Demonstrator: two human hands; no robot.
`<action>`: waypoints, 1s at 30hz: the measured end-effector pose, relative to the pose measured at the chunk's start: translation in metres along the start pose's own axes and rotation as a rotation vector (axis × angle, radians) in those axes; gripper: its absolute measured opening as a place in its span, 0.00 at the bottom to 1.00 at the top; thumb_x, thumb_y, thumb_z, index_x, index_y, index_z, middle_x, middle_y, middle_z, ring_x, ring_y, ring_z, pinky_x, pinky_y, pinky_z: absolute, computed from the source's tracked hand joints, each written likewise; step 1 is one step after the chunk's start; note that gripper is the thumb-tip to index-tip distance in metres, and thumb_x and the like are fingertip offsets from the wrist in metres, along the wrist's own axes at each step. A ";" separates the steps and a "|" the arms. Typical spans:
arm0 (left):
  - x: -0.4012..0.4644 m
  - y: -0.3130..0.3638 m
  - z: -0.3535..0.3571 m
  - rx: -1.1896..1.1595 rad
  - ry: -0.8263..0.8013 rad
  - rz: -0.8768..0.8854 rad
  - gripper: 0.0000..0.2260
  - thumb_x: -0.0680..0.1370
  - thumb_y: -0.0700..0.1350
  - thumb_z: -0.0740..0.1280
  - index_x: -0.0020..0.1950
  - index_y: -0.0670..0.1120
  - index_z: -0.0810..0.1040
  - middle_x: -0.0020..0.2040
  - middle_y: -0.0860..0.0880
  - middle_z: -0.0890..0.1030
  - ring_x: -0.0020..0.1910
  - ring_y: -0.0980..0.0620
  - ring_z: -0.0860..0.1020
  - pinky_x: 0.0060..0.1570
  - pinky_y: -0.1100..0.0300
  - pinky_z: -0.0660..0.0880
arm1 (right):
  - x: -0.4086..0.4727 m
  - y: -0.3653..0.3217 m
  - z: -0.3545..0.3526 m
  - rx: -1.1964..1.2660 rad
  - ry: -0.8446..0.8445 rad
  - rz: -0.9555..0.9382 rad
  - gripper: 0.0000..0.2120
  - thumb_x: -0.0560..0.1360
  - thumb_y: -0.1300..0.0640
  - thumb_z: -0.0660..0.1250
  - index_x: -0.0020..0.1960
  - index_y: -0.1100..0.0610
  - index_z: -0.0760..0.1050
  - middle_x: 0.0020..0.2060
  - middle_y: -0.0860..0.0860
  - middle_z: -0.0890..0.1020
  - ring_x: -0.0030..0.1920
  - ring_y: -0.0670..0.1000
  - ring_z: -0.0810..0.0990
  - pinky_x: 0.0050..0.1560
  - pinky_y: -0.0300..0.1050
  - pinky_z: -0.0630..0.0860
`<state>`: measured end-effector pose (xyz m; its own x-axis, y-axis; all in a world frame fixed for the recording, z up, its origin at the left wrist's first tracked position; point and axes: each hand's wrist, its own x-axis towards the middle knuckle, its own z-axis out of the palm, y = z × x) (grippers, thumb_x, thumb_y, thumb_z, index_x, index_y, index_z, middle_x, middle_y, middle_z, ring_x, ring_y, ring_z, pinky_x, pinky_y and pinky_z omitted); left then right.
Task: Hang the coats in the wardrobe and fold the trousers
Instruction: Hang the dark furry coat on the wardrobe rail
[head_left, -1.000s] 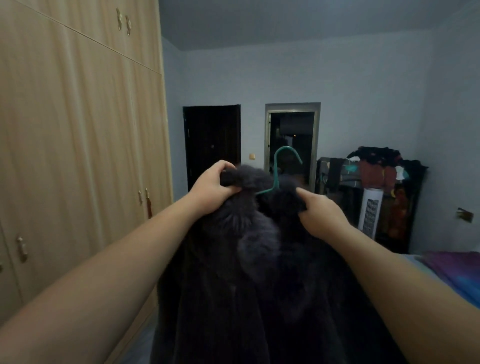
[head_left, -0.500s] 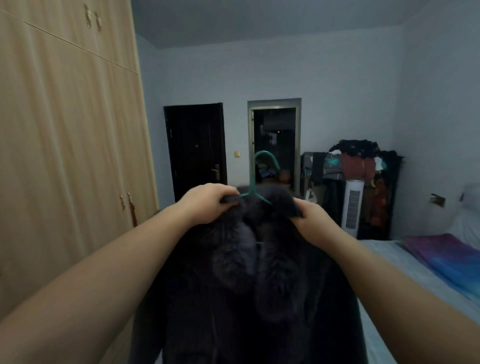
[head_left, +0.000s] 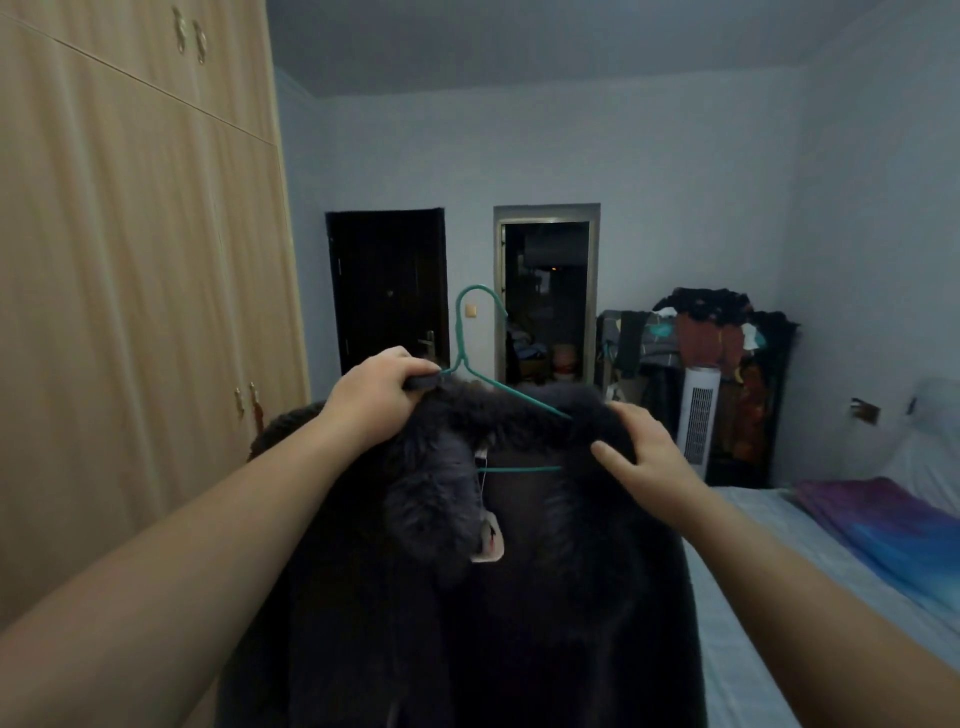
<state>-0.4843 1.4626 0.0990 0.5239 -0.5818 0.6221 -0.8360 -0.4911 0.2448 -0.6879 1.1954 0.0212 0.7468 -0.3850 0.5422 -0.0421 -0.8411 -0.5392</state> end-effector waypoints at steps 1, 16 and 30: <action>-0.001 0.002 -0.002 0.001 0.021 0.021 0.12 0.80 0.52 0.66 0.62 0.57 0.80 0.50 0.58 0.74 0.52 0.50 0.77 0.53 0.53 0.74 | 0.000 -0.003 -0.003 0.060 0.014 -0.004 0.25 0.80 0.47 0.65 0.75 0.45 0.63 0.68 0.42 0.70 0.68 0.46 0.68 0.68 0.48 0.66; -0.021 0.020 -0.018 0.135 -0.010 0.120 0.16 0.81 0.52 0.63 0.69 0.61 0.74 0.54 0.59 0.75 0.55 0.51 0.78 0.50 0.57 0.73 | 0.027 -0.052 -0.003 -0.265 0.310 -0.067 0.12 0.78 0.61 0.61 0.58 0.53 0.79 0.47 0.48 0.73 0.50 0.58 0.75 0.42 0.48 0.70; -0.008 0.019 -0.019 0.053 0.039 -0.059 0.13 0.79 0.51 0.63 0.62 0.59 0.79 0.52 0.55 0.76 0.53 0.46 0.78 0.53 0.47 0.76 | -0.009 -0.075 0.015 -0.184 -0.681 -0.057 0.21 0.73 0.53 0.71 0.62 0.37 0.70 0.61 0.44 0.70 0.61 0.49 0.75 0.62 0.45 0.73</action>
<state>-0.5076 1.4698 0.1131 0.5644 -0.5255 0.6366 -0.7935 -0.5579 0.2430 -0.6819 1.2675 0.0468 0.9978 -0.0661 0.0107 -0.0574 -0.9267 -0.3715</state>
